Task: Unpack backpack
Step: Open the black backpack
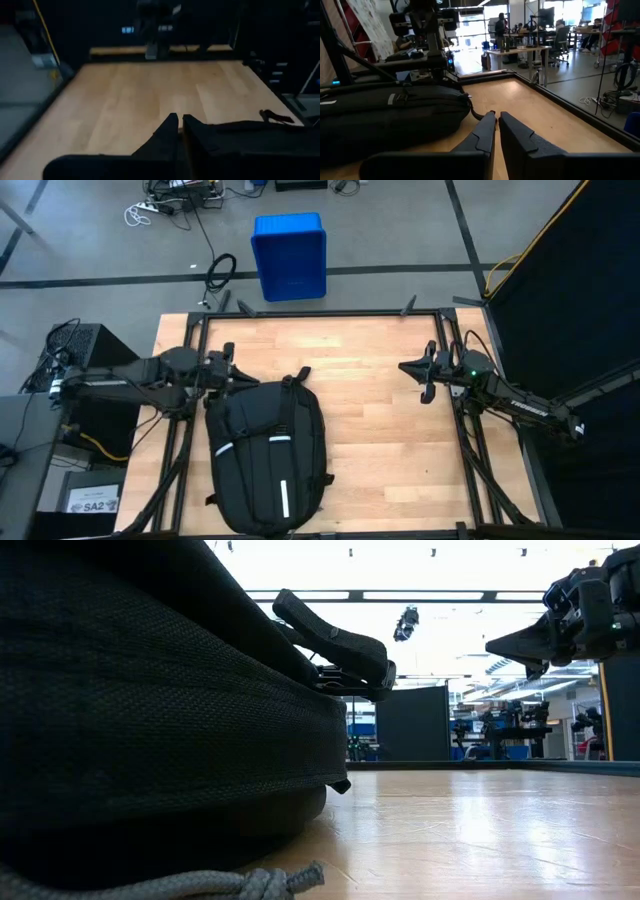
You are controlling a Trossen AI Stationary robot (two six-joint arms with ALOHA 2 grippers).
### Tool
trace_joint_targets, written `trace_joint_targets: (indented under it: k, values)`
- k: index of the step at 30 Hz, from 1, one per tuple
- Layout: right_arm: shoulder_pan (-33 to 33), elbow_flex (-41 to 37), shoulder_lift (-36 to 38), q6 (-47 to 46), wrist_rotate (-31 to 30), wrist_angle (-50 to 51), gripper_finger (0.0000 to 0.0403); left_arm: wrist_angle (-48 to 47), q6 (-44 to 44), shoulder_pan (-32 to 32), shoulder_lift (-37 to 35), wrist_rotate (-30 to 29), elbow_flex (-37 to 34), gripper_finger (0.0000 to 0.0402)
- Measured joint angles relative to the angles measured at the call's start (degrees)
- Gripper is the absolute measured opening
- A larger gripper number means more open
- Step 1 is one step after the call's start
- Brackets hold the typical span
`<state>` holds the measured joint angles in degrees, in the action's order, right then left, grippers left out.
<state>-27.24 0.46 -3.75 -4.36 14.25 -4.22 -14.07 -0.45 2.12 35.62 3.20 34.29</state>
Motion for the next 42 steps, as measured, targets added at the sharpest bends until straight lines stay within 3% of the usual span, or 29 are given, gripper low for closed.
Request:
trace_joint_targets:
  k: [10,15,18,20,25,33,42]
  values:
    - [0.0,0.0,0.0,0.01,0.0,-0.06,0.0013,-6.37,-6.85,-10.92,22.25,-2.44,8.89,0.0]
    - [0.0,0.01,0.0,0.02,0.01,-0.06,0.001,-21.83,-10.77,-17.94,33.91,-7.1,21.9,0.0]
    - [0.0,-0.01,0.0,0.02,0.01,-0.09,0.0007,-34.22,-17.18,-21.41,40.34,-9.4,30.18,0.0]
    - [0.0,-0.01,0.0,0.01,0.01,-0.15,0.0005,-37.51,-21.41,-23.03,43.59,-9.56,34.09,0.0]
    - [0.0,0.01,0.0,0.02,-0.01,-0.16,0.0006,-29.86,-30.93,-25.81,47.96,-7.96,36.25,0.0]
    - [0.0,0.0,0.0,0.02,0.01,-0.16,0.0012,-22.99,-34.71,-26.97,50.07,1.35,36.28,0.0]
    - [0.0,-0.01,0.0,0.0,-0.01,-0.19,0.0004,-37.43,-52.87,-30.89,50.12,7.33,36.28,0.0]
